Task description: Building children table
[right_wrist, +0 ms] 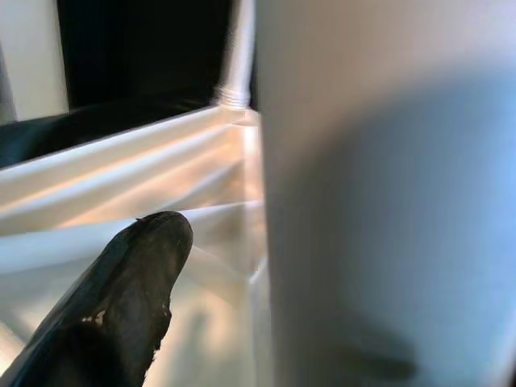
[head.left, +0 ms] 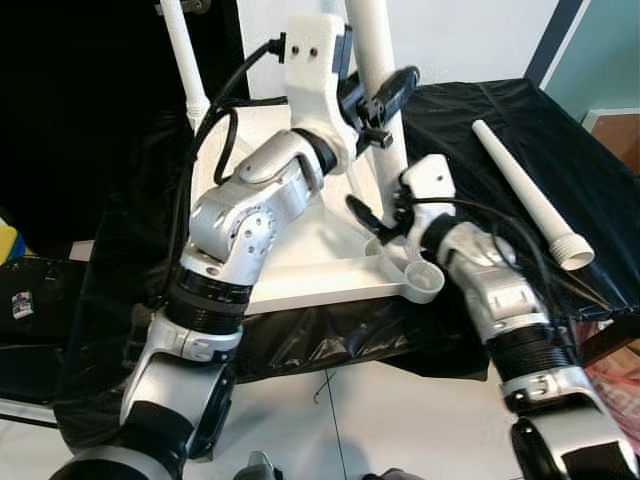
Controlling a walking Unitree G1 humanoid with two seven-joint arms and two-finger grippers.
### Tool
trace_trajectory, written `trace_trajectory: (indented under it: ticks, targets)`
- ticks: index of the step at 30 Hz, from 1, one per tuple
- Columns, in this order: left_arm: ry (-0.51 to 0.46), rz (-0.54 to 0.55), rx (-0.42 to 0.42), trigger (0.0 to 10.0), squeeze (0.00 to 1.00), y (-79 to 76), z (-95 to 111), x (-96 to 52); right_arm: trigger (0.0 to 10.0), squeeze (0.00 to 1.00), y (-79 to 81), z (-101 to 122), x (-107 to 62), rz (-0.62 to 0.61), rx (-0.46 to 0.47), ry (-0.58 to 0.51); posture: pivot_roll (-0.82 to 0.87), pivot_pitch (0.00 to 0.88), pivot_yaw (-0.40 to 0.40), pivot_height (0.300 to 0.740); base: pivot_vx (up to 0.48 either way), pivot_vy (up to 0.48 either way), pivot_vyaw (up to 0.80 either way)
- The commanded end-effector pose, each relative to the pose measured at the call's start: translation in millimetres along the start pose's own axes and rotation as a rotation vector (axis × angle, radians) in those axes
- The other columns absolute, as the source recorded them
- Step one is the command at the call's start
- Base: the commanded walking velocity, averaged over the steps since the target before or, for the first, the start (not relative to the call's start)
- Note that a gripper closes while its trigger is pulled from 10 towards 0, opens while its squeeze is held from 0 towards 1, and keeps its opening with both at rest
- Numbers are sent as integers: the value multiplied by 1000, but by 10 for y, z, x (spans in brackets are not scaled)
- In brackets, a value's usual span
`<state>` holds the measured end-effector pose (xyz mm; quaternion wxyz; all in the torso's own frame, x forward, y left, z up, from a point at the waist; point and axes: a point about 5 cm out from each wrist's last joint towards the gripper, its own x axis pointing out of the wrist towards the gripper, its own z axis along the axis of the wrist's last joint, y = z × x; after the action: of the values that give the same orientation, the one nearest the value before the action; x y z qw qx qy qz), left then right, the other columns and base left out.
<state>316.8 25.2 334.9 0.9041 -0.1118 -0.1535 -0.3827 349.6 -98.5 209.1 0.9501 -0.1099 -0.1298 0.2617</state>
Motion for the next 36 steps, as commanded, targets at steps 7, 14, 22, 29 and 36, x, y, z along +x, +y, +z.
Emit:
trace_trajectory:
  ticks: [7,14,22,29,36]
  targets:
    - [-38,-50,-15,10000,0,-163,78,76,10000,0,164,-51,51,-113,8,36,64,82,-34,740,0,0,0]
    - [-48,-38,-19,10000,0,-241,106,145,6549,0,239,-20,113,-204,-23,40,59,82,-50,740,0,0,0]
    - [-43,-40,-14,10000,0,-271,101,165,0,0,220,-3,123,-201,-65,41,64,80,-57,740,0,0,0]
    - [-36,-51,-11,10000,0,-290,90,164,0,0,263,-17,134,-207,-54,49,65,76,-54,740,0,0,0]
    - [-68,-72,-49,10000,1000,-306,99,159,10000,0,261,-59,141,-240,98,82,66,76,-52,740,0,0,0]
